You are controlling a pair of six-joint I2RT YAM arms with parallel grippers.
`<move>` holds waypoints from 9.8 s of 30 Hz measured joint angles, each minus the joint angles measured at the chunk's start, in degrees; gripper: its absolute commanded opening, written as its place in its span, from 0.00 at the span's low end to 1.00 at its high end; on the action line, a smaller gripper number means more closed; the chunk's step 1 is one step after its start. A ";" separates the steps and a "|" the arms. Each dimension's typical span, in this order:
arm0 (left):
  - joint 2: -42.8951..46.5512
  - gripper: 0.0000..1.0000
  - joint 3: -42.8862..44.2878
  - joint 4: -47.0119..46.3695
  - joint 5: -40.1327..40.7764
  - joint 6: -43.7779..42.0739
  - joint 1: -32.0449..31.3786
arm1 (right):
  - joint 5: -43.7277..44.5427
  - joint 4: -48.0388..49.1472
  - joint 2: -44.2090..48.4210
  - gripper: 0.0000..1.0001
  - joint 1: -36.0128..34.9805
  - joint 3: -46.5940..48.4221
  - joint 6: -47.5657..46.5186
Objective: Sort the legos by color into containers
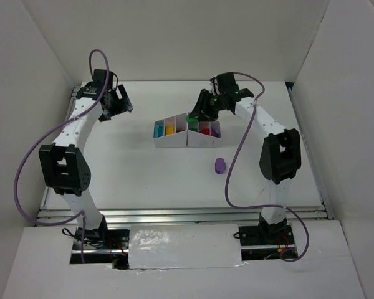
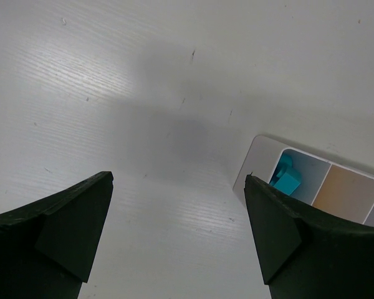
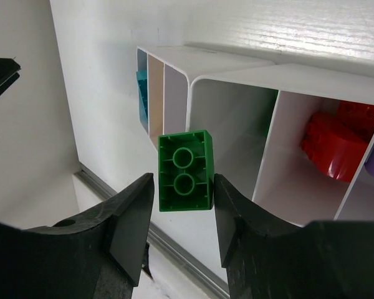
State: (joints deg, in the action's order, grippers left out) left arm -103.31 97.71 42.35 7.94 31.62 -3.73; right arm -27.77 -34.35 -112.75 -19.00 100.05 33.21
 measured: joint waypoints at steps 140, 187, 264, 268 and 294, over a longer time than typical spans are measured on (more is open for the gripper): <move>11.13 0.69 -20.24 -73.02 -82.23 42.03 -10.62 | -37.55 51.95 23.32 0.02 -3.72 -25.35 21.64; 8.92 0.49 -19.15 -77.48 -81.24 44.11 -11.15 | -37.64 54.07 23.23 0.03 -2.12 -24.50 25.92; 1.44 0.00 6.84 -4.59 -56.74 -1.29 -10.45 | 21.31 0.15 16.02 0.62 -19.87 0.04 -14.03; 1.51 0.00 6.01 -6.14 -56.96 -0.68 -10.21 | 21.27 0.22 15.50 0.00 -19.98 0.17 -14.12; 1.51 1.00 10.40 5.22 -32.04 0.04 4.57 | 26.34 -9.75 13.38 0.00 -6.43 -1.36 -10.08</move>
State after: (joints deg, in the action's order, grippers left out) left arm -101.80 108.12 47.57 -24.10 31.66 0.84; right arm -1.43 -44.10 -99.37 -25.43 98.70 23.14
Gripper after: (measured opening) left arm 0.994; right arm 0.441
